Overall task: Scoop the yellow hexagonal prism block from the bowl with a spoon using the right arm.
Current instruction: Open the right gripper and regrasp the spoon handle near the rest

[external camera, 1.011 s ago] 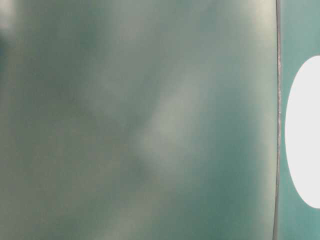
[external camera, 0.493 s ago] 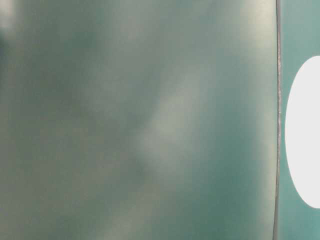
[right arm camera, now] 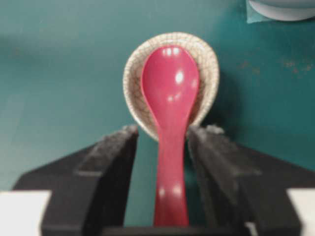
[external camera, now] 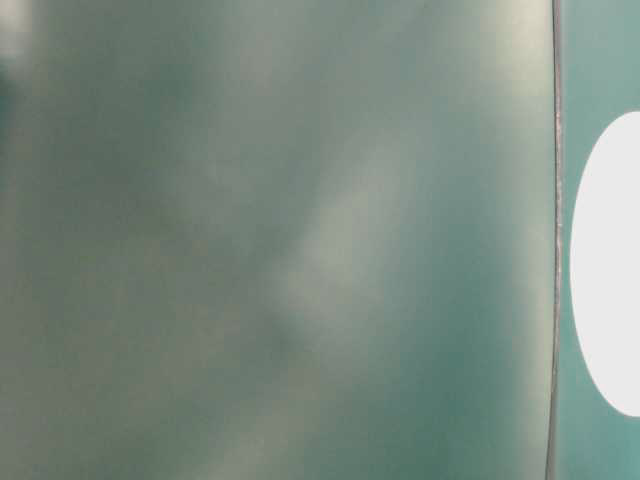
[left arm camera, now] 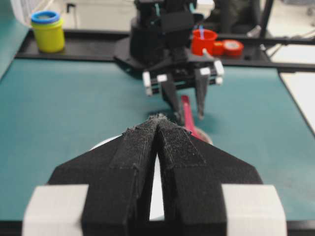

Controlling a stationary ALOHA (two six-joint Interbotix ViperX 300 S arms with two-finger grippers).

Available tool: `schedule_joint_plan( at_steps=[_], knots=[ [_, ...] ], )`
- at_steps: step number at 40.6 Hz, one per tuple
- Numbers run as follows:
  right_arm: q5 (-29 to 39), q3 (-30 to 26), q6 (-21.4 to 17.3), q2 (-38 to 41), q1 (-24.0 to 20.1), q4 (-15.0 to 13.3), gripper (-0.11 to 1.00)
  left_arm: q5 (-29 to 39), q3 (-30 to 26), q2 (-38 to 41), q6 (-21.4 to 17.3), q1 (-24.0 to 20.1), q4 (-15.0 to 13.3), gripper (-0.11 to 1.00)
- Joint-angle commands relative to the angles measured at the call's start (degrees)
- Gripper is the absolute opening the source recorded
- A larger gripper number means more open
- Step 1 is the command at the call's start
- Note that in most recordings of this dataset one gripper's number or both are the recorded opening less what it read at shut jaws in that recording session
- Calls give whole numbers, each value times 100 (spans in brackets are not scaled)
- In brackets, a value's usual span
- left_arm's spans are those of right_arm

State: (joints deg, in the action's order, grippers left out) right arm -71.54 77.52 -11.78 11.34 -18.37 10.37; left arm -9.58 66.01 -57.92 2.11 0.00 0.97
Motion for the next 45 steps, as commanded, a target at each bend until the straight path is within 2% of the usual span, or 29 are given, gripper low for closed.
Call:
schedule_joint_plan(
  at_steps=[1, 22, 28, 34, 45],
  knots=[
    [35, -26, 44, -44, -18, 9, 49, -26, -149, 53, 18, 9, -9, 0],
    [70, -62, 220, -44, -18, 18, 45, -35, -149, 44, 18, 9, -9, 0],
    [70, -62, 229, -44, -18, 18, 38, -26, -141, 53, 18, 9, -9, 0],
    [70, -62, 246, -44, -18, 18, 25, -35, -149, 53, 18, 9, -9, 0],
    [62, -35, 281, -176, -9, 105, 25, -26, -149, 53, 18, 9, -9, 0]
  ],
)
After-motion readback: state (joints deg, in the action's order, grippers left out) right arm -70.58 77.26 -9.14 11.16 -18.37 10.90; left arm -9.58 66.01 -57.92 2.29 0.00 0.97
